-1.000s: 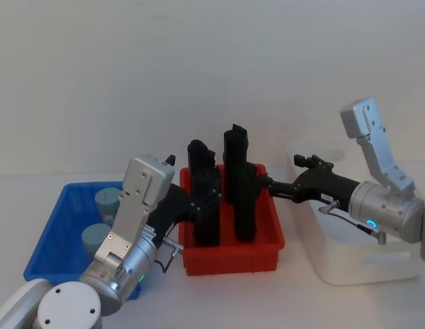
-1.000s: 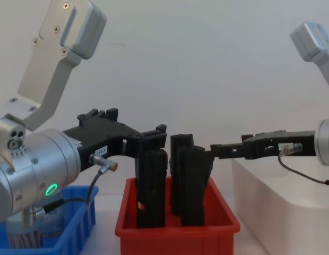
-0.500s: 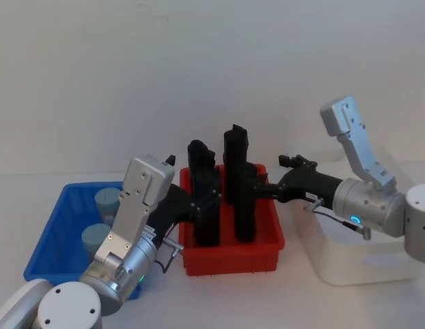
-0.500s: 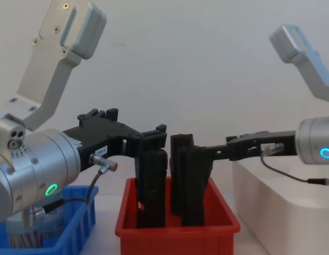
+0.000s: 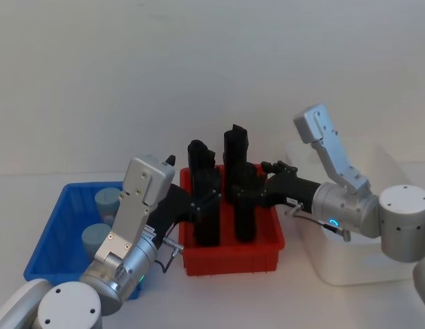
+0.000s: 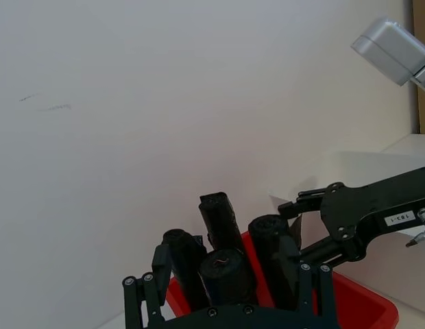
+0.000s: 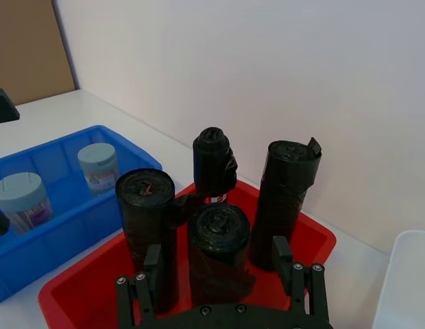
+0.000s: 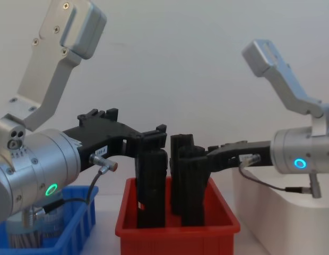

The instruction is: Pick the cotton swabs from the blue box and place them into the white box.

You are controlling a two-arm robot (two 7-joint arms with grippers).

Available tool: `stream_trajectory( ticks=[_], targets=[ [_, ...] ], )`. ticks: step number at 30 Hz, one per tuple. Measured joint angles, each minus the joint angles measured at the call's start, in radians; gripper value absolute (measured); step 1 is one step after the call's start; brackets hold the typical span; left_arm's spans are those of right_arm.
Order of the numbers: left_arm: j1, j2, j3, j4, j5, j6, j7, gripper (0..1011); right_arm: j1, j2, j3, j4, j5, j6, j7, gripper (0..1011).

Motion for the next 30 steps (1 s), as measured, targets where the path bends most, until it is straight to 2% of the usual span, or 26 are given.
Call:
stream_trajectory(
  ticks=[18,24,30],
  targets=[
    [0.000,0.000,0.000,0.000,0.000,0.000,0.000,1000,0.057,-0.046,-0.034,0.125,-0.013,-0.053,-0.047,1001],
    [0.000,0.000,0.000,0.000,0.000,0.000,0.000,1000,0.066,-0.054,-0.038,0.145,-0.010,-0.059,-0.054,896],
    [0.000,0.000,0.000,0.000,0.000,0.000,0.000,1000,0.072,-0.058,-0.041,0.157,-0.008,-0.063,-0.058,708]
  ],
)
